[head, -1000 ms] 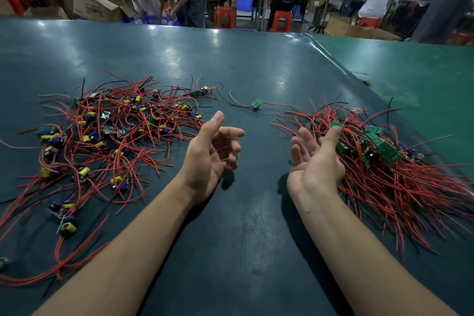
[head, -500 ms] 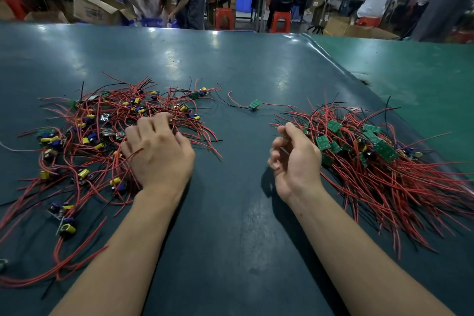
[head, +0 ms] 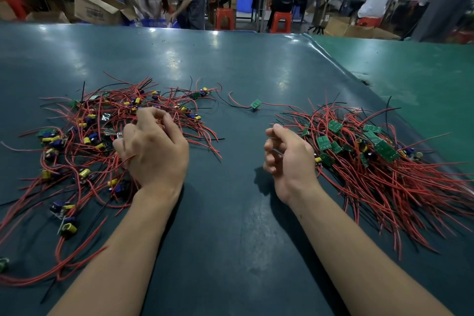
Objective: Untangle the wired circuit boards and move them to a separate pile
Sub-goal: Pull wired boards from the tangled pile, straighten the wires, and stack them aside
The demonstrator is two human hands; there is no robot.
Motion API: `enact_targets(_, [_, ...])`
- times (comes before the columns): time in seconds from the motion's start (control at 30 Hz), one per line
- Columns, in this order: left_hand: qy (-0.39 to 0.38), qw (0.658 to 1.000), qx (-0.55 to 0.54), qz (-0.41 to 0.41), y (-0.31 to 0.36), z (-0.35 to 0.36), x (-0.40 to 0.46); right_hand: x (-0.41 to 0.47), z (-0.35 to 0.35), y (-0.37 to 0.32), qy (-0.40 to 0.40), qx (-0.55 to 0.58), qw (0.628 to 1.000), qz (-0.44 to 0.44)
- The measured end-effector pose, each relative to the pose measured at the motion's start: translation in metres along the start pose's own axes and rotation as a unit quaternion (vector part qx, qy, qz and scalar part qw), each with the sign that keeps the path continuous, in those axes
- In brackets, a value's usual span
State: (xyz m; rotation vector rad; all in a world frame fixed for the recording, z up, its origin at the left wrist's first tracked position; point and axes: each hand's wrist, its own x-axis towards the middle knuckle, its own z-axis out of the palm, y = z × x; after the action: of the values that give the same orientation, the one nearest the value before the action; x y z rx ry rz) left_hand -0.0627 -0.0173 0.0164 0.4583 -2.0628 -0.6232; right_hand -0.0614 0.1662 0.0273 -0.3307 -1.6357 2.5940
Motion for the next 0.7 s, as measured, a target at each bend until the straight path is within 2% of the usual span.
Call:
enact_targets(0.1, [0.058, 0.992, -0.098, 0.06, 0.008, -0.003, -0.004, 0.0, 0.001, 0.003, -0.041, -0.067, 0.997, -0.011])
enact_targets(0.2, [0.08, 0.959, -0.145, 0.229, 0.016, -0.004, -0.015, -0.005, 0.006, 0.01, -0.14, -0.136, 0.981, -0.004])
enact_targets(0.27, [0.036, 0.916, -0.216, 0.336, 0.025, -0.004, -0.026, -0.008, 0.007, 0.015, -0.205, -0.205, 0.956, -0.048])
enact_targets(0.37, [-0.091, 0.841, -0.299, 0.442, 0.036, -0.003, -0.044, -0.01, 0.004, 0.016, -0.27, -0.289, 0.902, -0.174])
enact_targets(0.4, [-0.117, 0.826, -0.311, 0.455, 0.039, -0.002, -0.047, -0.01, 0.003, 0.016, -0.27, -0.287, 0.9, -0.187])
enact_targets(0.43, [-0.125, 0.822, -0.316, 0.457, 0.041, -0.002, -0.048, -0.012, 0.004, 0.013, -0.252, -0.259, 0.915, -0.181])
enact_targets(0.57, [-0.078, 0.829, -0.358, 0.422, 0.043, -0.002, -0.048, -0.008, 0.009, 0.005, -0.157, -0.071, 0.979, -0.112])
enact_targets(0.63, [-0.107, 0.845, -0.367, 0.374, 0.039, 0.0, -0.05, 0.0, 0.006, -0.001, -0.132, 0.028, 0.988, -0.071])
enact_targets(0.7, [-0.183, 0.878, -0.328, 0.297, 0.033, 0.004, -0.048, 0.005, 0.001, -0.007, -0.12, 0.103, 0.987, -0.028])
